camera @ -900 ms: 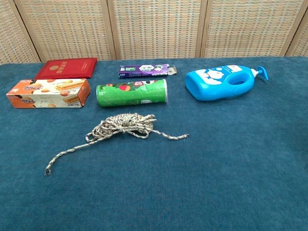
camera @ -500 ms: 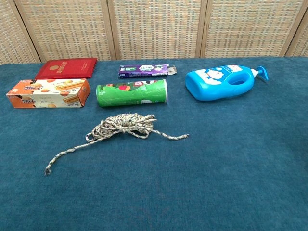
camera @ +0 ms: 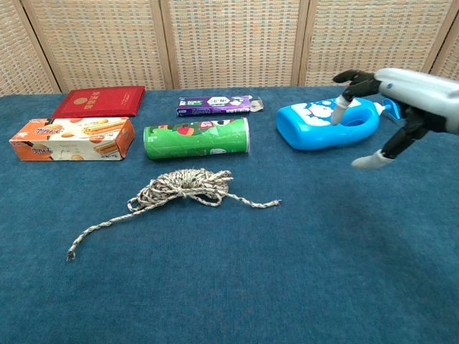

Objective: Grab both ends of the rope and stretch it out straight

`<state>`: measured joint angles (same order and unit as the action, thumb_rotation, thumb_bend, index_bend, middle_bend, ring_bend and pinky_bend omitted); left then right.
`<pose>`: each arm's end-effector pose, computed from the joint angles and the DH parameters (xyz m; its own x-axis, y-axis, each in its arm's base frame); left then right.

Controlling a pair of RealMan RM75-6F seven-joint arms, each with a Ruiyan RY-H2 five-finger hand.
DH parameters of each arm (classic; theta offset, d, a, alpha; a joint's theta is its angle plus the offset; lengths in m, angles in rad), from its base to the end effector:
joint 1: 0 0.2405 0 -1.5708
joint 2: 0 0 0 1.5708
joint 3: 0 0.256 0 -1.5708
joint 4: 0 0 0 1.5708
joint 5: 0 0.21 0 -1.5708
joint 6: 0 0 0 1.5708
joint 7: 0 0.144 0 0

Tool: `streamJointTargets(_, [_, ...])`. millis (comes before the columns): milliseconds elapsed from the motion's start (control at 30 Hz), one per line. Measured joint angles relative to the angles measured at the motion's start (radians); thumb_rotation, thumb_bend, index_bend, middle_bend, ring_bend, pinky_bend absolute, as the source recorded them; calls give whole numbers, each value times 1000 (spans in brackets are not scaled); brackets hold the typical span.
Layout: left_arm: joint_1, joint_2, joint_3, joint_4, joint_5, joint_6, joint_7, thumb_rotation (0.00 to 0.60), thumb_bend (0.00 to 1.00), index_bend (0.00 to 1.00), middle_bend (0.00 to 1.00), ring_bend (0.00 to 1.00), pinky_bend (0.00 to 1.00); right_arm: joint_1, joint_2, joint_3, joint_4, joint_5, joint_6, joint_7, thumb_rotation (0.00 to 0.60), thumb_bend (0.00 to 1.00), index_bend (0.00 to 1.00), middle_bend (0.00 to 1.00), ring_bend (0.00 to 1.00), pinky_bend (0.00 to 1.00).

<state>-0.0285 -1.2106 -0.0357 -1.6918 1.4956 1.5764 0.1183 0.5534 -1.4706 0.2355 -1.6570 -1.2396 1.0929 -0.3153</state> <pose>-0.2934 0.1594 0.1350 0.3488 -0.0423 0.9363 0.9367 0.0485 -0.3467 -0.1563 -0.3112 0.0262 0.3049 -0.1653 0.9379 -0.9176 -0.3148 0.2428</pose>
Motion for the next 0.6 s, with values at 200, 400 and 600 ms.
streamJointTargets(200, [-9,-10,-4,2,-11,-22,18,600,0,0,0,0,0,85,-141,14,67,98,-51,-124,600,123,470,0,0,0])
streamJointTargets(400, [-15,-17,-10,5,-23,-35,27,600,0,0,0,0,0,142,-270,9,181,146,-68,-186,600,199,470,0,0,0])
streamJointTargets(600, [-17,-16,-9,7,-22,-42,25,600,0,0,0,0,0,181,-345,15,274,203,-90,-207,600,282,470,0,0,0])
